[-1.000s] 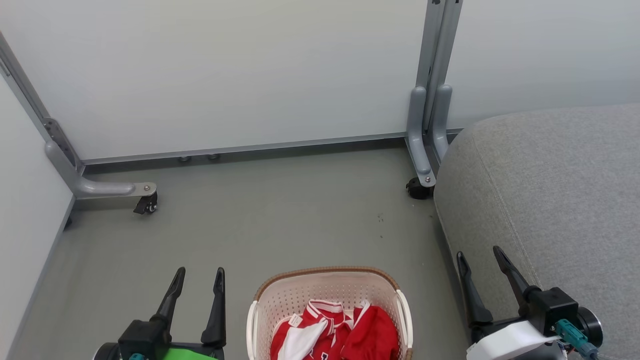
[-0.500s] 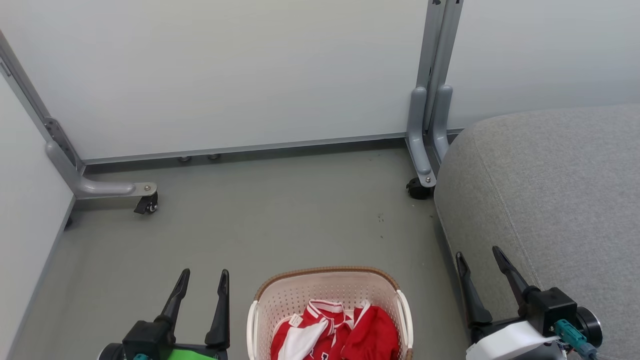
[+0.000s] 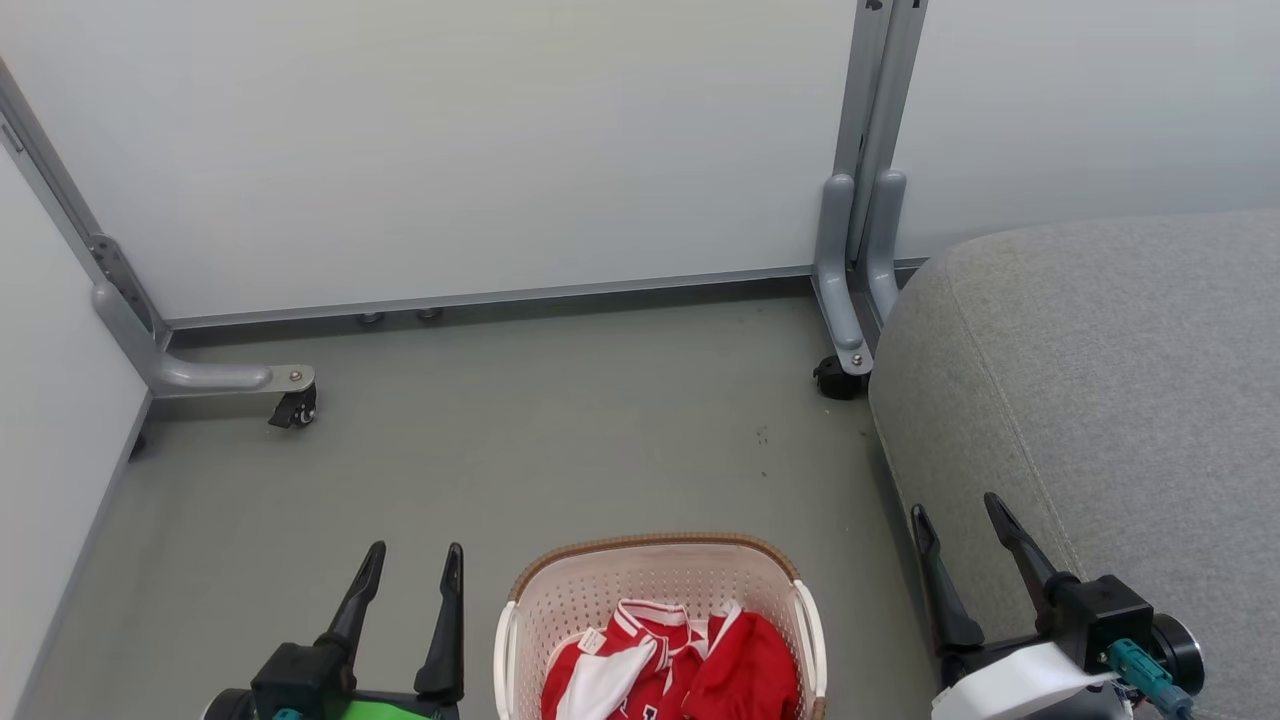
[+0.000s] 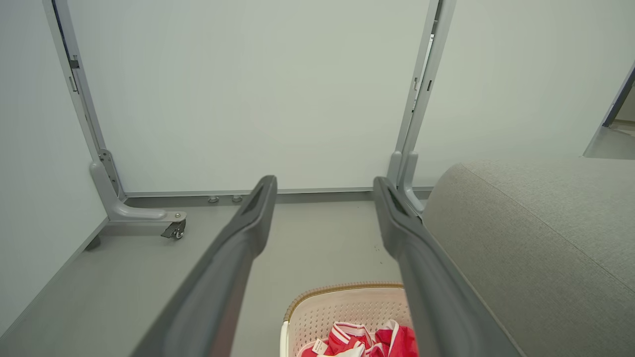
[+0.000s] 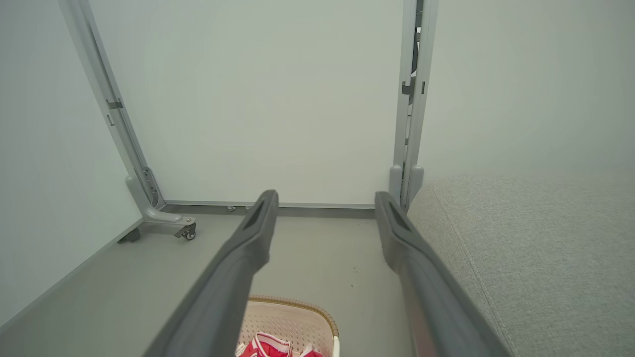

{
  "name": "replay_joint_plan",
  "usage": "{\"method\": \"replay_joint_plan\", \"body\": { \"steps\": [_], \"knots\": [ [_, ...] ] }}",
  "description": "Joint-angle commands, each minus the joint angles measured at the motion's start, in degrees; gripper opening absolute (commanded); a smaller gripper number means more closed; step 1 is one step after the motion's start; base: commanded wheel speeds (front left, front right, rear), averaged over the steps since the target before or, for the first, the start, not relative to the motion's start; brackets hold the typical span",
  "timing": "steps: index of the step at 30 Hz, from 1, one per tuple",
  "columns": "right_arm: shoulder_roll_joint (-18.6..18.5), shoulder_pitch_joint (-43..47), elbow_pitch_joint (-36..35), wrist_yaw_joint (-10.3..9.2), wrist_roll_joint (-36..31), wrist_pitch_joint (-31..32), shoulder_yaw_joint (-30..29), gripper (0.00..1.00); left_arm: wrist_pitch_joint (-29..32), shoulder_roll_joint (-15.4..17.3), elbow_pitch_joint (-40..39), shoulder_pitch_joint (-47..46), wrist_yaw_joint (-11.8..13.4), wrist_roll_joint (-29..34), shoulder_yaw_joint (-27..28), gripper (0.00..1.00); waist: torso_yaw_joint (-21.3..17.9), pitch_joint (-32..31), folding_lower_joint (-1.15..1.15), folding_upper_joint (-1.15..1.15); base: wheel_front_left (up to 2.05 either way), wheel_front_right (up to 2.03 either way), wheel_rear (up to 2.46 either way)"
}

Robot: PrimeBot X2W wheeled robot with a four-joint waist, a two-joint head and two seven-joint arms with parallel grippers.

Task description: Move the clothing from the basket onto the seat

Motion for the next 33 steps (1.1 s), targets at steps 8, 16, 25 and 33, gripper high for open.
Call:
{"method": "replay_joint_plan", "body": {
  "steps": [8,16,25,33],
  "knots": [
    [-0.3,0.8,0.0,0.0,-0.1,-0.2,0.2,1.0,0.0,0.4,0.3,0.6,-0.2,-0.4,-0.4,1.0,-0.1,0.1,0.0,0.0,0.0,0.0,0.0],
    [-0.3,0.6,0.4,0.0,0.3,-0.2,-0.1,1.0,0.0,0.3,1.0,0.3,-0.2,1.9,-0.4,1.0,-0.2,0.6,0.0,0.0,0.0,0.0,0.0],
    [-0.3,-0.5,0.6,0.0,-0.1,-0.2,-0.8,1.0,0.0,0.3,2.3,-0.6,-0.1,3.1,-1.1,1.0,-0.3,2.7,0.0,0.0,0.0,0.0,0.0],
    [-0.3,-2.6,-0.6,0.0,-1.2,-0.2,-1.7,1.0,0.0,0.3,4.6,-3.6,-0.1,5.0,-5.0,1.0,-0.4,8.0,0.0,0.0,0.0,0.0,0.0]
  ]
}}
